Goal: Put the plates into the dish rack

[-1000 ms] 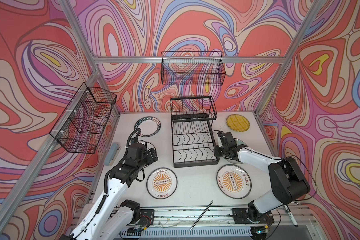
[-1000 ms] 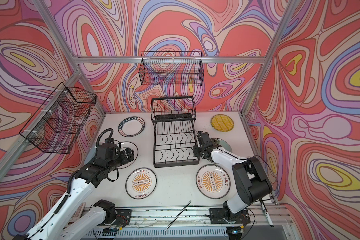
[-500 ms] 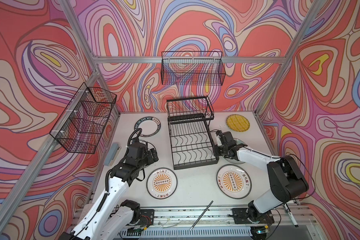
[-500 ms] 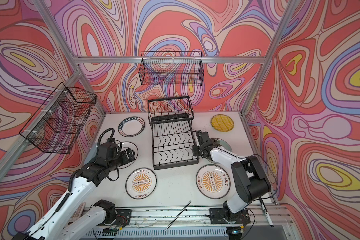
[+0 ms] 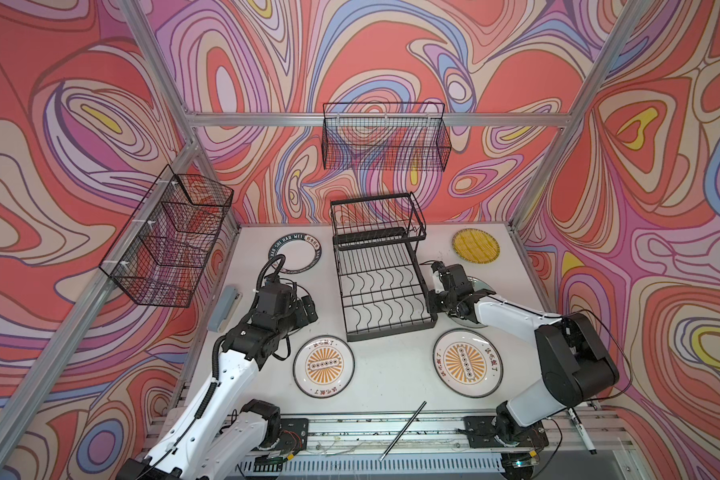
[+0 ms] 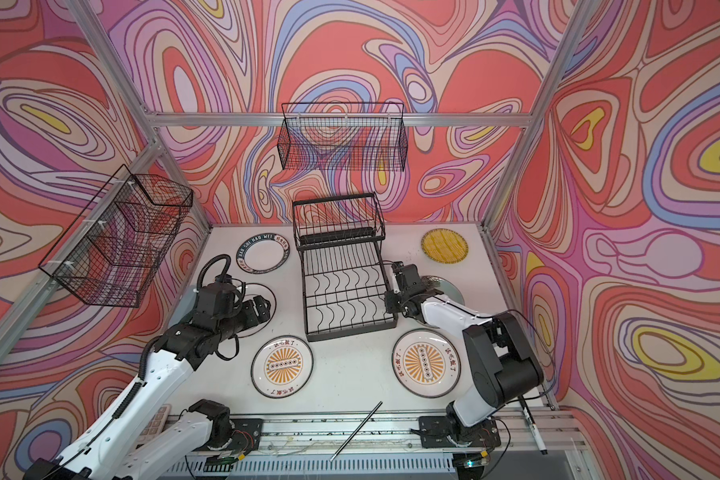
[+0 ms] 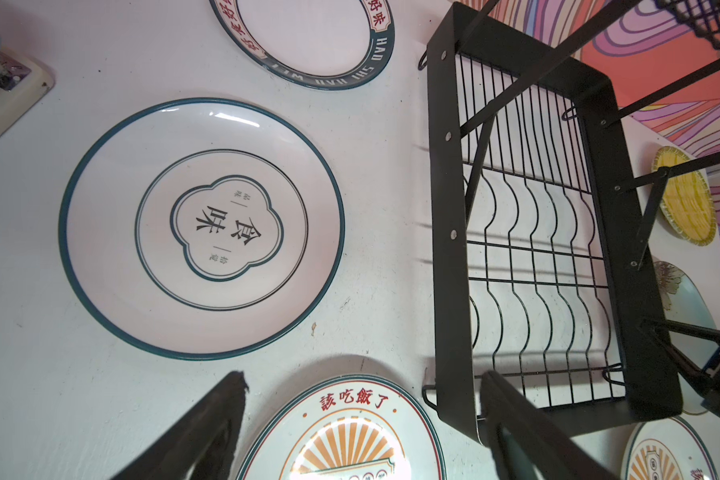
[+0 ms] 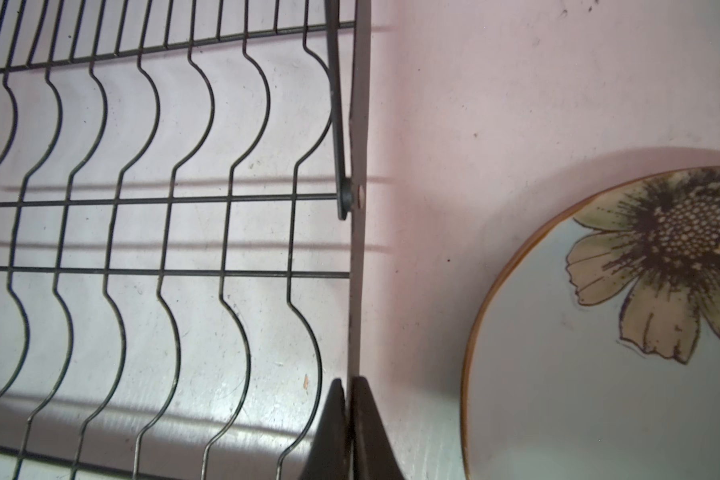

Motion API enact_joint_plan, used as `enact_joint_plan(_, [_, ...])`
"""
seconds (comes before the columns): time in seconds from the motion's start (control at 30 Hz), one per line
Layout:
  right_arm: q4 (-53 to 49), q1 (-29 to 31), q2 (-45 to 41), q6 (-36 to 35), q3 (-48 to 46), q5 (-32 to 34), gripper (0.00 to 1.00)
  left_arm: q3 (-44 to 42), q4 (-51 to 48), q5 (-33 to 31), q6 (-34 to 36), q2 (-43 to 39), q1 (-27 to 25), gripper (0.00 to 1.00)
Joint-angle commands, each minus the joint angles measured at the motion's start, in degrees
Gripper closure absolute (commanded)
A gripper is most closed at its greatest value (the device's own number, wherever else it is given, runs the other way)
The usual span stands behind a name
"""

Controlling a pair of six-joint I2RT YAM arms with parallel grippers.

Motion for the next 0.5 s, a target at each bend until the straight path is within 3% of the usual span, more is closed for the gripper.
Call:
enact_joint_plan(0.0, [1.9,1.0,-2.1,-3.5,-0.6,-7.7,1.00,1.2,-1.0,0.3,0.2,-0.1,-0.1,0.09])
enact_joint_plan(0.3, [1.4,1.0,-1.2,-2.5,0.8,-4.0,0.95,0.7,-1.4,0.4,0.0,-0.7,-0.1,0.09])
enact_joint_plan(0.47, [1.1,1.0,-1.2,-1.3,1.6,-3.3,0.83,0.4,-1.7,0.7,-0.3,-0.5,-0.1,0.09])
